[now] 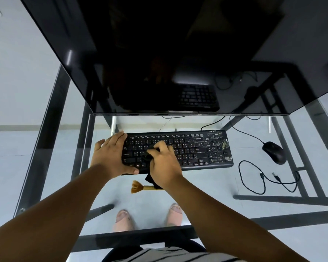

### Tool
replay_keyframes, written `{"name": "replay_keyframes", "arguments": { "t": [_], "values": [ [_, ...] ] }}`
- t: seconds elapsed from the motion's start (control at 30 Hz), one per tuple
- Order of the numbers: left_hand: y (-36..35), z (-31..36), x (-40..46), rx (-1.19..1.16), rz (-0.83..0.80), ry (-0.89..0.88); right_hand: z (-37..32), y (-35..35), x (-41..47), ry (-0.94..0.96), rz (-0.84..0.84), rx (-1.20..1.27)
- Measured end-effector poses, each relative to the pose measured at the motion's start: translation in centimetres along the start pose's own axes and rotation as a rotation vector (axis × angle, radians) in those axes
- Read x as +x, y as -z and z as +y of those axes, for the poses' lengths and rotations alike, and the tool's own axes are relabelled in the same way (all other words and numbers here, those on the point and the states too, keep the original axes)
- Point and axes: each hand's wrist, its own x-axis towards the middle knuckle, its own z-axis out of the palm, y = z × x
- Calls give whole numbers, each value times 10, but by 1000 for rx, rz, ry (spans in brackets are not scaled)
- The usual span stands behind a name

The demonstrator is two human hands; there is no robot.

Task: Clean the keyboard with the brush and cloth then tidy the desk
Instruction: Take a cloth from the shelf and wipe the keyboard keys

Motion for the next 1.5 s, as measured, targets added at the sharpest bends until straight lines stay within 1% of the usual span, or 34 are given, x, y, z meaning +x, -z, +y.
{"name": "replay_keyframes", "arguments": {
  "t": [0.17,0.23,0.37,0.4,0.43,0.53,0.67,0.73,0.77,0.83,0.93,0.97,1.03,1.17,1.27,1.33,1.4,1.5],
  "values": [
    [2,-9,-2,-38,-41,-42,7,-2,-6,-144,63,24],
    [2,-13,-1,-50,-54,-49,-1,-5,-5,-166,77,37],
    [2,-17,-4,-58,-59,-54,-27,-15,4,-34,14,67],
    [2,-16,-4,-59,-58,-51,-25,-16,5,-29,18,64],
    [1,-15,-5,-57,-61,-48,-20,-14,6,-56,40,56],
    [2,-15,-4,-45,-64,-45,1,-5,7,-228,153,39],
    [5,-19,-1,-23,-63,-37,28,6,6,-353,244,16],
    [4,-18,0,-7,-69,-39,33,8,7,-442,300,36],
    [4,-18,0,-5,-67,-35,30,7,8,-452,306,43],
    [3,-18,1,-1,-69,-34,17,3,12,-377,246,64],
    [2,-22,-1,0,-63,-38,3,-5,15,-124,89,55],
    [1,-22,-1,3,-63,-43,5,-3,16,-89,69,35],
    [1,-21,-2,10,-64,-45,21,6,16,-147,100,-8],
    [1,-13,0,28,-54,-14,71,34,6,-436,281,-57],
    [0,0,0,74,-2,31,100,45,4,-511,377,-60],
    [-3,11,0,62,27,56,101,45,10,-505,367,-51],
    [-8,24,1,44,19,39,92,42,17,-445,317,-46],
    [-14,47,6,62,11,13,85,40,14,-200,177,-49]
  ]
}}
